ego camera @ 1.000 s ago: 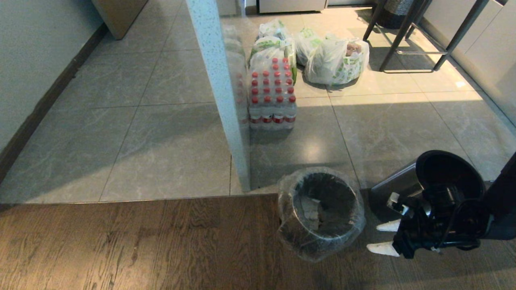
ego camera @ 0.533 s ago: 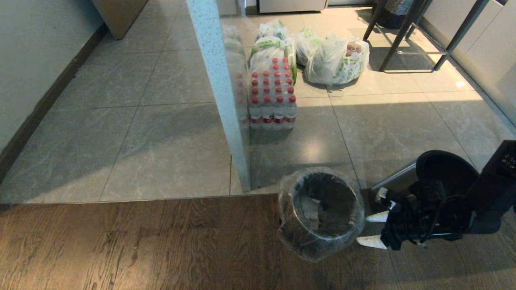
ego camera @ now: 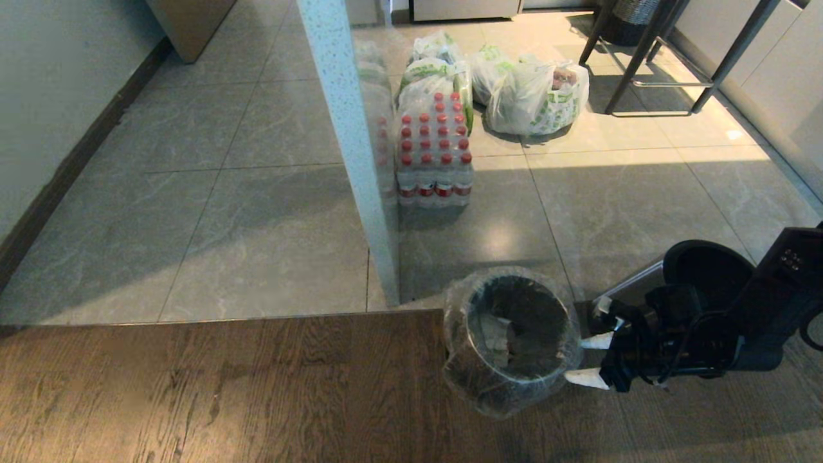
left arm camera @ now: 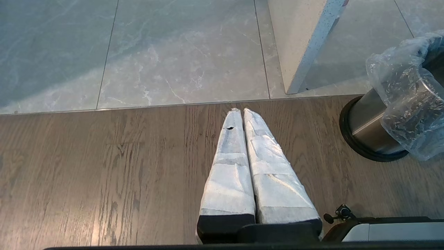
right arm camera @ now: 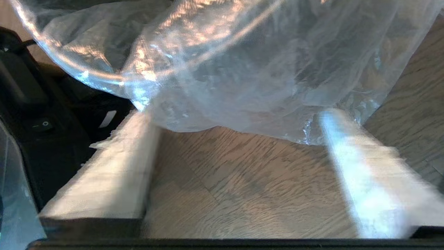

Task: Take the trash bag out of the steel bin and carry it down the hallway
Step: Pick up the trash bag

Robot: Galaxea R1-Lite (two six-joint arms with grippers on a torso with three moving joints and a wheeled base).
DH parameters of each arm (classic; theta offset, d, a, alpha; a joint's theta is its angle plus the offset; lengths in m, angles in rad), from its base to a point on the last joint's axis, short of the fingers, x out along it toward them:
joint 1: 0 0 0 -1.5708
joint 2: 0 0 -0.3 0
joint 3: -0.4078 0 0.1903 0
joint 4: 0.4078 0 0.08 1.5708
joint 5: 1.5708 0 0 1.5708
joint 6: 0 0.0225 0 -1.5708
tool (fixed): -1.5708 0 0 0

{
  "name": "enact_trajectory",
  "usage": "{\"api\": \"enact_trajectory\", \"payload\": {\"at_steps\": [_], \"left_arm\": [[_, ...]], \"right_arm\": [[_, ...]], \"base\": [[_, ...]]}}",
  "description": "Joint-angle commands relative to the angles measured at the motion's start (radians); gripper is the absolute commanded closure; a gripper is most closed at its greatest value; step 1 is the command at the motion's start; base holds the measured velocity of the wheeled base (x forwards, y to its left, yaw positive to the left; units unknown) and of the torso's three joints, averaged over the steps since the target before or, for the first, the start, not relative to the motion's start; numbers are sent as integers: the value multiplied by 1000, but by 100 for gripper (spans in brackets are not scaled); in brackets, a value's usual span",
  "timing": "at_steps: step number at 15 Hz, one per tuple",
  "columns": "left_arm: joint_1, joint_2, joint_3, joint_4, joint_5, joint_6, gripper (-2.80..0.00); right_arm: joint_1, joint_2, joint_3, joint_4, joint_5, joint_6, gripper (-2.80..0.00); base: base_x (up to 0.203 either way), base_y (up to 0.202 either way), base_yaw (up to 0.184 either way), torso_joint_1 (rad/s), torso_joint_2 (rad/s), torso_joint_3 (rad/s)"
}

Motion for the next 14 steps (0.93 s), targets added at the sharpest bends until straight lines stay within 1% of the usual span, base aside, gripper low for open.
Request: {"api": "enact_trajectory", "payload": {"at_steps": [1,6,14], "left_arm": [[0,0,2,0,0,-1,0],[0,0,0,0,0,-1,0],[0,0,2,0,0,-1,0]], "right_arm": [[0,22,-16,-5,3,-5,0],[-1,33,-40,-4,3,-4,0],[-32,-30,10,7,2,-1,0]], "base": [[0,0,0,0,0,0],[0,0,0,0,0,0],[0,0,0,0,0,0]]}}
